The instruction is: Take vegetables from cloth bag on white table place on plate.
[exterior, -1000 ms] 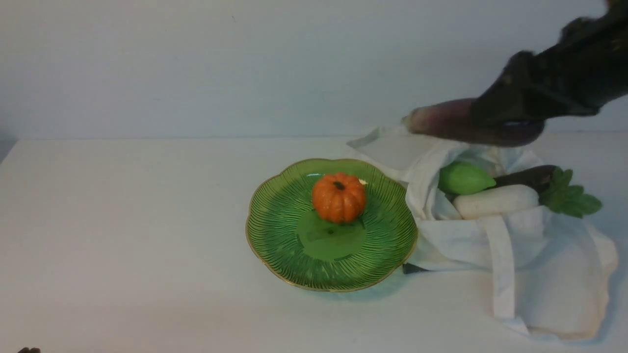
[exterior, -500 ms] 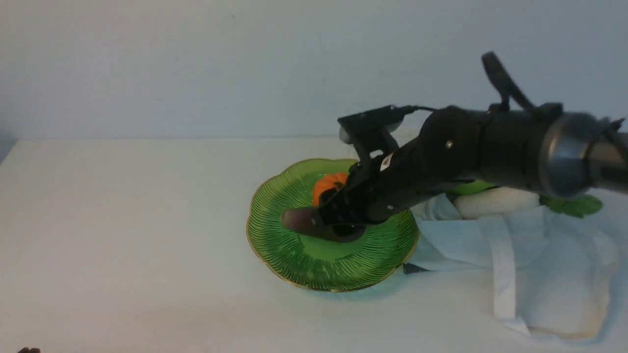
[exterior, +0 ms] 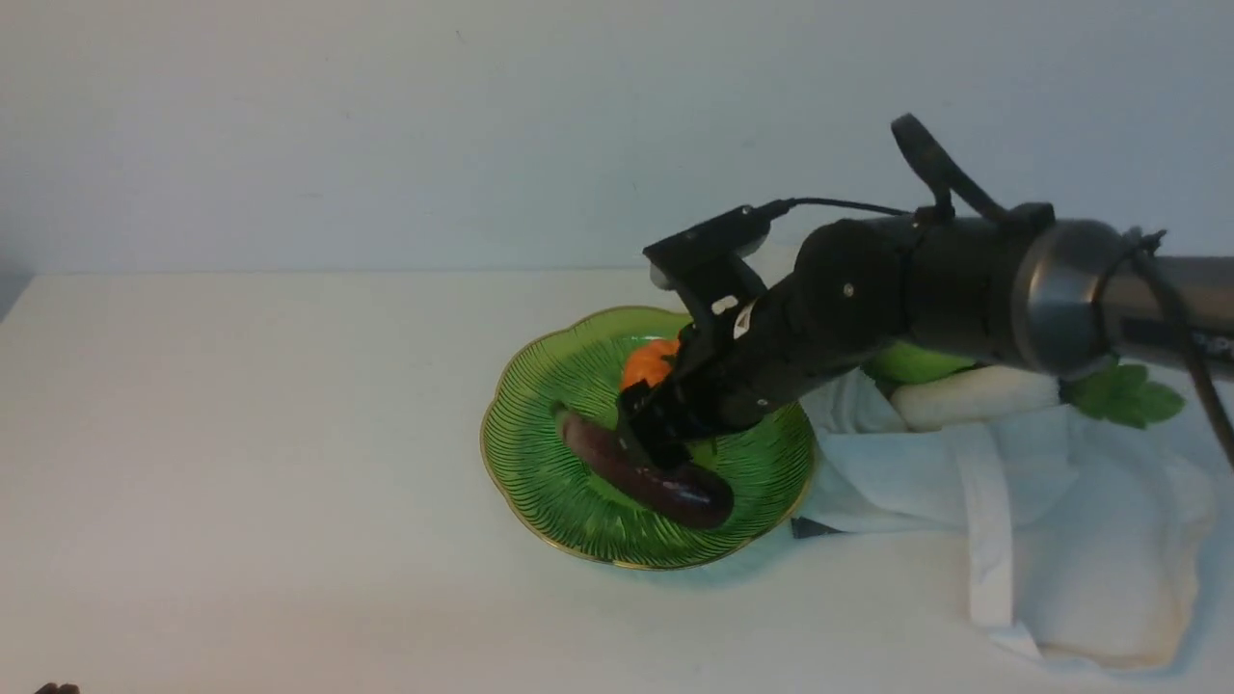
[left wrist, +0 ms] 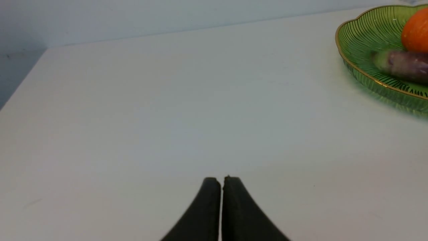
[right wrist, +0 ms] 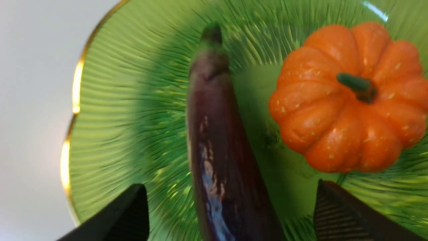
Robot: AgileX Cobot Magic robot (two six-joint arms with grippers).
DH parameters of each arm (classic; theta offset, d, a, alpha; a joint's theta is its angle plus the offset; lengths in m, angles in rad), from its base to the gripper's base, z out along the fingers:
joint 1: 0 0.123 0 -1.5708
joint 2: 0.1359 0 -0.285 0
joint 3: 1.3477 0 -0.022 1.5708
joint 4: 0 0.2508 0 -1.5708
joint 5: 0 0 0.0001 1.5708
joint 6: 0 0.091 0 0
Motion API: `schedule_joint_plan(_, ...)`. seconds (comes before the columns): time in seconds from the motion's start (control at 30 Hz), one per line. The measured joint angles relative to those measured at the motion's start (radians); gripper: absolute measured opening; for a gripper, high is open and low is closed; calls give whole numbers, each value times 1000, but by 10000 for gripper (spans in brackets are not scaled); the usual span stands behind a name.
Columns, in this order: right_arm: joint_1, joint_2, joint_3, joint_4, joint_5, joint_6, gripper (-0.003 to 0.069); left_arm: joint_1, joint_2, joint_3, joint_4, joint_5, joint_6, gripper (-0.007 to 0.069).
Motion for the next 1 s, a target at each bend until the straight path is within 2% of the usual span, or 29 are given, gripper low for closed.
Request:
schedule_joint_plan(0.03, 0, 0, -7, -3, 0, 1, 609, 0, 0, 0, 0, 0, 0, -5)
schedule_joint_plan(0.2, 0, -82, -249, -79, 362, 8, 563, 0, 0, 0, 0, 0, 0, -5)
schedule_joint_plan(0.27, 0, -117, -368, -104, 494, 29, 502, 0, 0, 0, 1, 0, 0, -5)
schedule_joint_plan(0.33, 0, -152, -458, -130, 525, 59, 442, 1, 0, 0, 0, 0, 0, -5)
schedule_joint_plan(0.47, 0, -271, -533, -171, 549, 134, 251, 1, 0, 0, 1, 0, 0, -5)
schedule_joint_plan(0.63, 0, -510, -453, -179, 567, 183, 44, 2, 0, 0, 1, 0, 0, -5)
schedule_joint_plan(0.67, 0, -557, -430, -178, 570, 187, 24, 2, 0, 0, 1, 0, 0, -5)
schedule_joint_plan(0.9, 0, -960, -168, -178, 573, 206, -14, 2, 0, 0, 0, 0, 0, -5)
schedule_joint_plan(0.93, 0, -1090, -50, -178, 527, 205, -14, 2, 0, 0, 0, 0, 0, -5)
schedule_joint_plan(0.97, 0, -1090, -50, -178, 517, 205, -14, 2, 0, 0, 0, 0, 0, -5)
schedule_joint_plan(1.0, 0, -1146, 38, -178, 466, 204, -15, 2, 0, 0, 0, 0, 0, -5)
